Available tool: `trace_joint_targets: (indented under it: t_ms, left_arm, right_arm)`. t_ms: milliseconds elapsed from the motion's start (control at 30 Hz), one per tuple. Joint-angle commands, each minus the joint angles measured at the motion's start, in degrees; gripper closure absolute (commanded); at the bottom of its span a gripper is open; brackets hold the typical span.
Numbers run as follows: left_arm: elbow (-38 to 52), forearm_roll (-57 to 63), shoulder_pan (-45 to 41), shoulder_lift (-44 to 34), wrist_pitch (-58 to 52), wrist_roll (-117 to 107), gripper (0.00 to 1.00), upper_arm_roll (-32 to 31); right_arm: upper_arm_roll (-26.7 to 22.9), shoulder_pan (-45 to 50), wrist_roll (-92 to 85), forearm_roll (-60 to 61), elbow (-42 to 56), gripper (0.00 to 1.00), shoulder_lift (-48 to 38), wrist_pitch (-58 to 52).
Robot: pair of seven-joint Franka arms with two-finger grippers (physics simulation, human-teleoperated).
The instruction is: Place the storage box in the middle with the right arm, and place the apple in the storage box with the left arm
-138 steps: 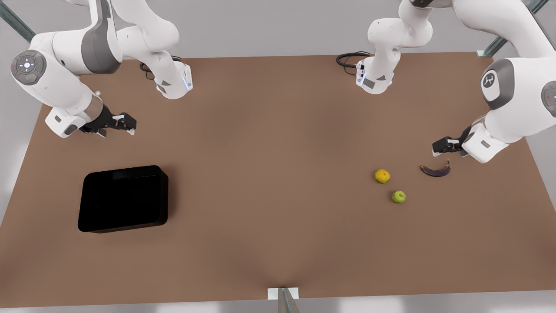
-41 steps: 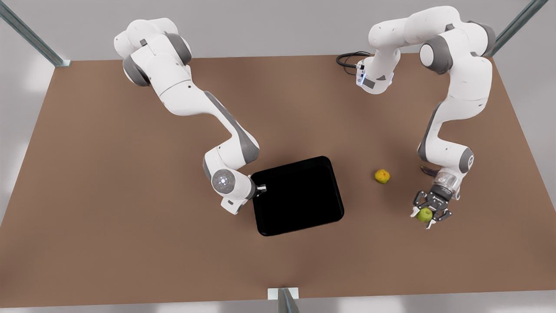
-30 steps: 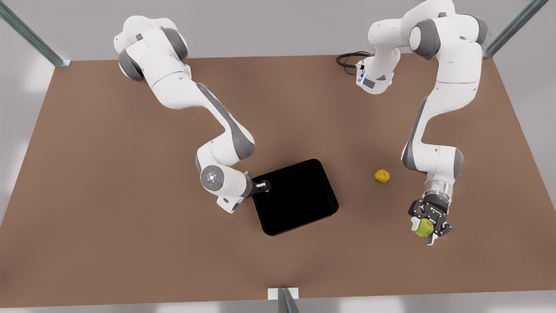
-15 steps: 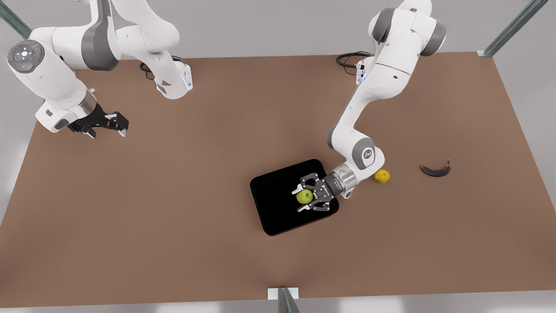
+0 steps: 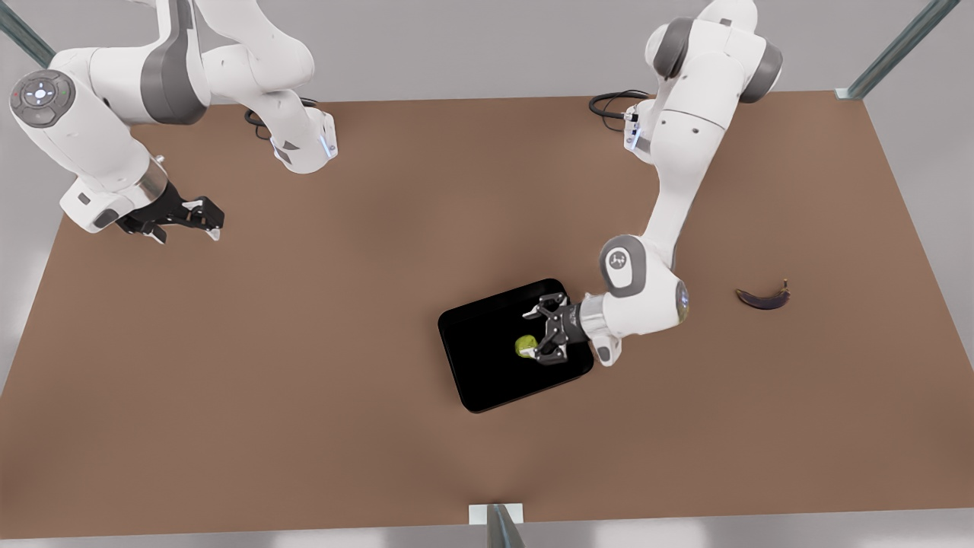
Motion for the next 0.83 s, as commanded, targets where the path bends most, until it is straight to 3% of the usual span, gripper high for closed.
trace_joint_targets:
  t_ms: [0, 67, 133, 233, 400, 467, 567, 600, 800]
  left_arm:
    - [1.1, 20.7, 0.5, -0.2, -0.8, 0.0, 0.0, 0.0]
    - [3.2, 21.8, 2.5, -1.6, -1.3, 6.2, 0.0, 0.0]
    - [2.2, 31.8, 4.0, -4.6, -0.9, 13.0, 0.0, -0.2]
    - [-6.2, 42.6, 11.7, -14.7, -2.9, 35.8, 0.0, -3.1]
    - [-7.3, 53.3, 16.1, -31.8, -32.0, 58.0, 0.0, -2.4]
    - [-4.2, 53.2, 16.7, -32.0, -39.2, 61.6, 0.0, -0.8]
    - [-4.1, 53.3, 17.4, -30.0, -38.7, 61.7, 0.0, 0.0]
    - [0.5, 53.3, 17.4, -25.8, -39.7, 61.7, 0.0, 0.0]
    - [1.1, 53.2, 17.4, -25.3, -40.0, 61.8, 0.0, -0.1]
  right_arm:
    - [0.0, 0.0, 0.0, 0.0, 0.0, 0.0, 0.0, 0.0]
    - [-0.1, 0.0, 0.0, 0.0, 0.0, 0.0, 0.0, 0.1]
    - [-0.1, 0.0, 0.0, 0.0, 0.0, 0.0, 0.0, 0.0]
    - [-0.1, 0.0, 0.0, 0.0, 0.0, 0.0, -0.1, 0.1]
    - [-0.1, 0.0, 0.0, 0.1, 0.1, 0.0, -0.3, 0.3]
    - [-0.1, 0.0, 0.0, 0.1, 0.1, 0.0, -0.4, 0.2]
    - [-0.1, 0.0, 0.0, 0.1, 0.1, 0.0, -0.4, 0.1]
    - [-0.1, 0.0, 0.0, 0.1, 0.1, 0.0, -0.4, 0.0]
    - [0.0, 0.1, 0.0, 0.1, 0.0, 0.0, -0.4, -0.2]
